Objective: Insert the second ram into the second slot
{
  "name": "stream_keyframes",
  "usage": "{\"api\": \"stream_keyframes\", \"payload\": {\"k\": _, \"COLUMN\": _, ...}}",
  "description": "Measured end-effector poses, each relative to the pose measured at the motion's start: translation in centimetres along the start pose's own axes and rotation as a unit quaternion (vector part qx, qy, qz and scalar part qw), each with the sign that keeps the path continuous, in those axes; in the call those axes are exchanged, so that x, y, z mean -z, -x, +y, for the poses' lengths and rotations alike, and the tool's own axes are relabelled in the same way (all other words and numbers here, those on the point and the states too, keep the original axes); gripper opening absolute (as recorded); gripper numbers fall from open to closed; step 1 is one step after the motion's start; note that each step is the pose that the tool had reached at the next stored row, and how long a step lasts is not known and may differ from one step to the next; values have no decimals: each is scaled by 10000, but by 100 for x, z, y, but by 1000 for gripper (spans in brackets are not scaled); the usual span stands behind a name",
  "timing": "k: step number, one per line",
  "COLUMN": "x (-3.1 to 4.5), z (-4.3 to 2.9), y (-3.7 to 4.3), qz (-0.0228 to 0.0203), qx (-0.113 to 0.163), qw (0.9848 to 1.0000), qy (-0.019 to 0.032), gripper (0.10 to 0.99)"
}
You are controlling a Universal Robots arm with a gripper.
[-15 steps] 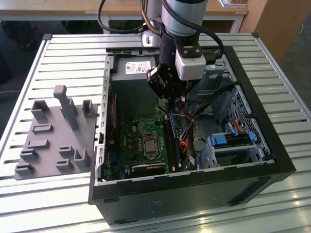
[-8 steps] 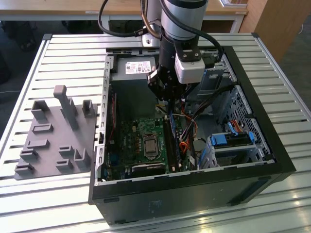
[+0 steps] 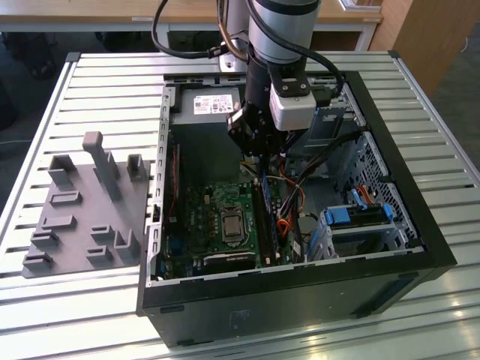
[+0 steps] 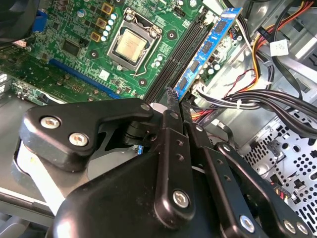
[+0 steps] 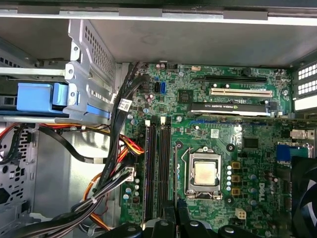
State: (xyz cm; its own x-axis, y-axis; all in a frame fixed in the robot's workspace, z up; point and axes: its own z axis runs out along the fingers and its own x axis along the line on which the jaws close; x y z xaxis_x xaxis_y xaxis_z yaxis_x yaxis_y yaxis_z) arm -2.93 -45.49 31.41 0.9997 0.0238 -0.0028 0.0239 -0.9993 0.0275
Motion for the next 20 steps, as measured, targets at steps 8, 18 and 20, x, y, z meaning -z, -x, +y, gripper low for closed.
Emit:
{"api": "stream_keyframes", "payload": {"k": 8, "x": -31, "z": 1, "y": 0, "qz": 0, "qx": 0, "qw": 10000, "qy": 0, "gripper": 137}}
{"api": "stream_keyframes", "payload": {"k": 18, "x": -73, "z": 0, "y": 0, "qz": 0, "qx": 0, "qw": 10000, "qy": 0, "gripper": 137}}
{"api": "stream_keyframes", "payload": {"k": 20, "x": -80, "z": 0, "y": -1, "qz": 0, "qx": 0, "qw": 10000, "qy": 0, "gripper": 137}}
